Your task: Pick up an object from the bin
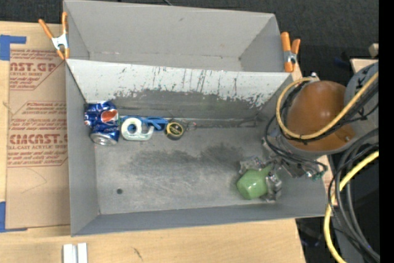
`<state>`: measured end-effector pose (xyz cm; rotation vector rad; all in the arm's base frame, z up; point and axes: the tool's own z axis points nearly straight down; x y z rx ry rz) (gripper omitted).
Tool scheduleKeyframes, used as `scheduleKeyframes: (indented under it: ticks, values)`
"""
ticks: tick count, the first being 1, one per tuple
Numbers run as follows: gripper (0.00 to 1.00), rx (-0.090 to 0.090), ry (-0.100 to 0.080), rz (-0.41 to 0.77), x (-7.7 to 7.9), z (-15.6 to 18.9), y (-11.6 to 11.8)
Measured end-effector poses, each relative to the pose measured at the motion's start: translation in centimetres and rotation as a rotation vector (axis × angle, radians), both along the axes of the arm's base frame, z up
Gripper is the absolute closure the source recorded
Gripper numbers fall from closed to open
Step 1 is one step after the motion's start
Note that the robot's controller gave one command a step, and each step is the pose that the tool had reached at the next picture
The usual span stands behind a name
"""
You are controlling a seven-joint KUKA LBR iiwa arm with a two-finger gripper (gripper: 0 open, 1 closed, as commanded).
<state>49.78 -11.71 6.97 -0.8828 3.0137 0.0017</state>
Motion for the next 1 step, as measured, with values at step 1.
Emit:
scheduleKeyframes:
  ticks: [1]
  values:
    - [1.00,-0.001,-0.008,-0.035,-1.01,18.14,5.62]
